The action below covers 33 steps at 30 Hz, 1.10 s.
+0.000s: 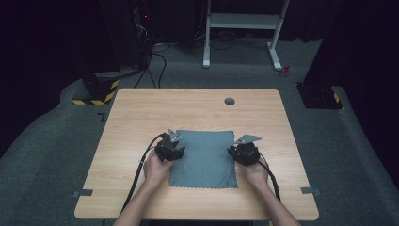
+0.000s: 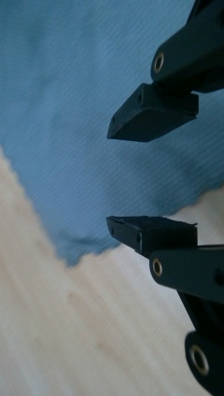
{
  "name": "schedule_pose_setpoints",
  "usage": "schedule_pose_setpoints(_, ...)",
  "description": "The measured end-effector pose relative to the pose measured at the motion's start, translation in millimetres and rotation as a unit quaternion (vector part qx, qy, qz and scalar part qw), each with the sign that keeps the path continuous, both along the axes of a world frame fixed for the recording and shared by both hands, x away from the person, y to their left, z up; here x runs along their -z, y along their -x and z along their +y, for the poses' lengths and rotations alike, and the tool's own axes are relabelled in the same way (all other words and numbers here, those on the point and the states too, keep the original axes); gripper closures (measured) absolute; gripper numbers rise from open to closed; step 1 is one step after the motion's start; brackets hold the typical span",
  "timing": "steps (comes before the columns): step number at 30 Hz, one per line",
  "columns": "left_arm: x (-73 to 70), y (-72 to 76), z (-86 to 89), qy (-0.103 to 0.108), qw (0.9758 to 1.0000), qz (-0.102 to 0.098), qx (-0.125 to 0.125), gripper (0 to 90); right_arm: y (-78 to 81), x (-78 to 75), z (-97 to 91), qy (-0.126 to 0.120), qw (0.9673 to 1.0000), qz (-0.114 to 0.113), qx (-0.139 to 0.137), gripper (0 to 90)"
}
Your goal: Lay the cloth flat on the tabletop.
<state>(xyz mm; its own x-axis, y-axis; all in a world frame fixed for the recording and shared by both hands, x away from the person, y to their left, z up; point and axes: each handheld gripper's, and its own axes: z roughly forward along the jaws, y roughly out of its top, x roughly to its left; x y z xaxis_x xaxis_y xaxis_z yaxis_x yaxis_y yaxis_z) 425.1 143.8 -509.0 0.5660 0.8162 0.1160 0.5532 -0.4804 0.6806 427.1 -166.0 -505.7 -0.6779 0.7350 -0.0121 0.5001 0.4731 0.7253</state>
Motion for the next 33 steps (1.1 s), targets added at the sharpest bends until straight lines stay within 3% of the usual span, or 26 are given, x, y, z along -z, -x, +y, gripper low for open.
schedule_pose_setpoints(2, 3.2, 6.7, 3.4, 0.005, 0.9999, 0.009, 0.007, 49.8, 10.6, 3.2, -1.1, -0.010, 0.9999, -0.001, -0.010, 78.5)
schedule_pose_setpoints(4, 5.8, 12.7, 7.5, 0.024, 0.9996, 0.009, 0.008, 49.1, 18.6, 6.8, -1.6, -0.017, 0.9997, 0.005, -0.019, 78.7)
schedule_pose_setpoints(7, 8.2, 23.2, 16.0, 0.046, 0.9987, 0.017, 0.008, 47.8, 31.4, 13.0, -1.2, 0.007, 0.9994, 0.002, -0.034, 78.6)
schedule_pose_setpoints(10, 8.8, 33.1, 27.4, 0.038, 0.9993, 0.004, 0.006, 47.6, 40.4, 13.9, -7.6, 0.011, 0.9993, -0.007, -0.036, 78.4)
schedule_pose_setpoints(13, 8.2, 36.3, 39.6, 0.041, 0.9990, 0.011, -0.011, 47.0, 43.3, 13.5, -14.4, 0.018, 0.9993, -0.013, -0.031, 77.6)
schedule_pose_setpoints(15, 7.2, 41.2, 42.9, 0.046, 0.9988, 0.010, -0.009, 46.8, 46.4, 12.1, -18.0, 0.025, 0.9992, -0.016, -0.026, 76.8)
schedule_pose_setpoints(18, 2.9, 55.8, 40.6, 0.077, 0.9970, 0.006, 0.010, 45.8, 55.3, 8.2, -18.5, -0.003, 0.9991, -0.016, -0.039, 74.9)
schedule_pose_setpoints(20, 0.9, 64.0, 35.5, 0.087, 0.9959, 0.007, 0.025, 45.1, 61.8, 6.6, -14.2, -0.016, 0.9983, -0.019, -0.053, 73.6)
schedule_pose_setpoints(23, 2.5, 72.9, 27.5, 0.085, 0.9954, 0.002, 0.043, 44.1, 68.4, 8.7, -7.1, -0.022, 0.9972, -0.016, -0.070, 72.0)
schedule_pose_setpoints(25, 7.3, 79.3, 23.4, 0.073, 0.9962, -0.005, 0.047, 44.1, 70.7, 12.8, -4.4, -0.017, 0.9969, -0.012, -0.076, 71.8)
schedule_pose_setpoints(27, 13.5, 83.2, 22.8, 0.063, 0.9970, 0.001, 0.045, 44.0, 73.1, 17.2, -4.6, -0.011, 0.9969, -0.007, -0.077, 70.9)
schedule_pose_setpoints(29, 16.4, 87.1, 29.4, 0.077, 0.9962, -0.004, 0.041, 43.5, 77.3, 16.9, -7.4, -0.007, 0.9972, -0.009, -0.074, 70.4)
schedule_pose_setpoints(33, 17.9, 93.3, 39.2, 0.079, 0.9963, -0.009, 0.033, 41.3, 84.3, 17.1, -17.1, -0.003, 0.9977, -0.014, -0.066, 66.5)
